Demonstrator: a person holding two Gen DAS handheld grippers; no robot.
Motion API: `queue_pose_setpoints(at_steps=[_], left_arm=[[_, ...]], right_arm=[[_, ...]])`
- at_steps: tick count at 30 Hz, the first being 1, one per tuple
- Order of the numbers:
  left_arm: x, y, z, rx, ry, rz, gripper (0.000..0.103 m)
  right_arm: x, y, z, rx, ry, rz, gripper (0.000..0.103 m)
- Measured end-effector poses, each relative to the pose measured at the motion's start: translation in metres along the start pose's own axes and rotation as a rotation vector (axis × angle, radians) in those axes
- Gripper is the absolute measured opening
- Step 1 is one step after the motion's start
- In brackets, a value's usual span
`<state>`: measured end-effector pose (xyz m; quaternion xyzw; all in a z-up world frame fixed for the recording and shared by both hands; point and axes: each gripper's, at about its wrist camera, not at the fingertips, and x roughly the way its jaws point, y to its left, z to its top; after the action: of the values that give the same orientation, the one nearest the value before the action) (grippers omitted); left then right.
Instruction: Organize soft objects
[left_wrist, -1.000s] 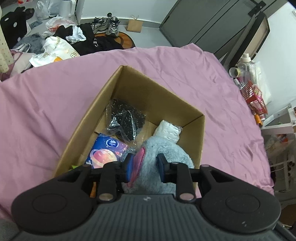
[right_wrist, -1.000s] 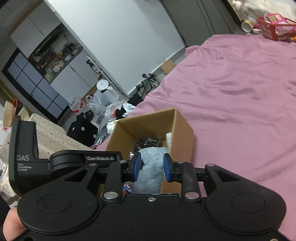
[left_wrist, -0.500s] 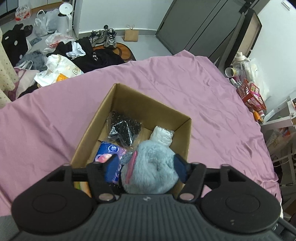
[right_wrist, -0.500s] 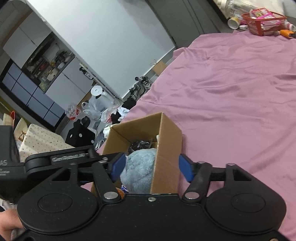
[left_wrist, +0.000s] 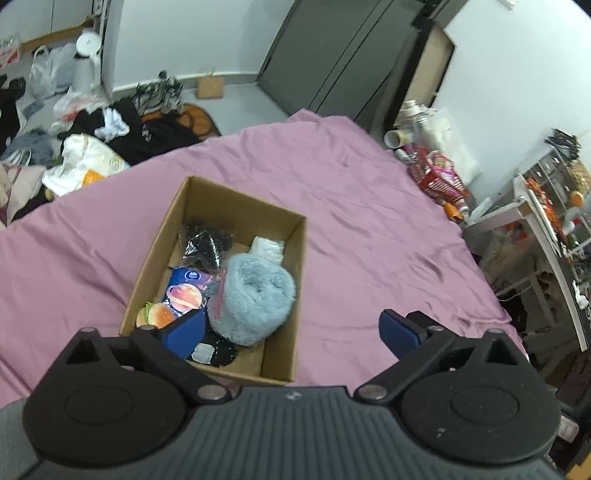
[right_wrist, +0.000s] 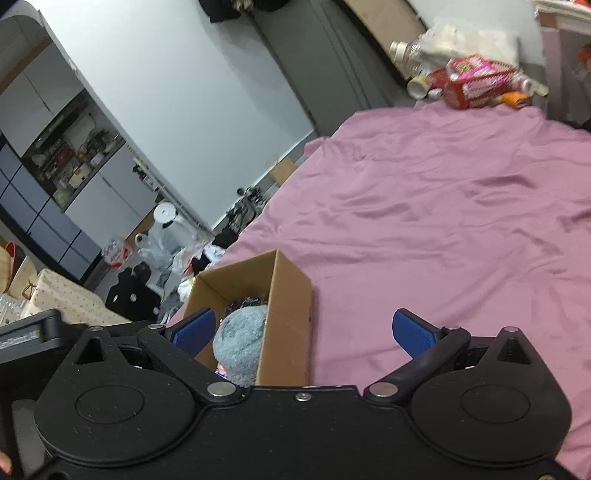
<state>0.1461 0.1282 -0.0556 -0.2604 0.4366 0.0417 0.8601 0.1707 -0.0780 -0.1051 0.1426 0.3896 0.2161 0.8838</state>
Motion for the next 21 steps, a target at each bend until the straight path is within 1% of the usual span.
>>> queue_pose_setpoints(at_steps=[2, 4, 6, 8, 12, 16, 18, 21], left_arm=[[-0.011, -0.004, -0.004, 0.009, -0.011, -0.013, 0.101], [-0.02, -0.007, -0.008, 0.01, -0.02, -0.028, 0.102], [-0.031, -0.011, -0.012, 0.018, -0.033, -0.048, 0.102], [-0.041, -0.014, -0.016, 0.025, -0.041, -0.064, 0.102], [-0.062, -0.02, -0.023, 0.043, -0.069, -0.104, 0.102], [-0.084, -0.027, -0.033, 0.076, -0.096, -0.12, 0.102], [-0.095, -0.029, -0.039, 0.088, -0.112, -0.127, 0.102], [-0.108, -0.029, -0.046, 0.09, -0.116, -0.147, 0.102]], right_arm=[[-0.009, -0.001, -0.002, -0.015, -0.012, -0.017, 0.103], [-0.019, 0.0, -0.004, -0.07, -0.023, -0.065, 0.103], [-0.028, -0.002, -0.006, -0.088, -0.027, -0.087, 0.103], [-0.037, -0.002, -0.008, -0.086, -0.012, -0.091, 0.103], [-0.061, 0.0, -0.01, -0.08, -0.043, -0.103, 0.103], [-0.084, 0.005, -0.015, -0.086, -0.077, -0.116, 0.103], [-0.093, 0.007, -0.019, -0.081, -0.08, -0.12, 0.103], [-0.106, 0.014, -0.024, -0.093, -0.08, -0.129, 0.103]])
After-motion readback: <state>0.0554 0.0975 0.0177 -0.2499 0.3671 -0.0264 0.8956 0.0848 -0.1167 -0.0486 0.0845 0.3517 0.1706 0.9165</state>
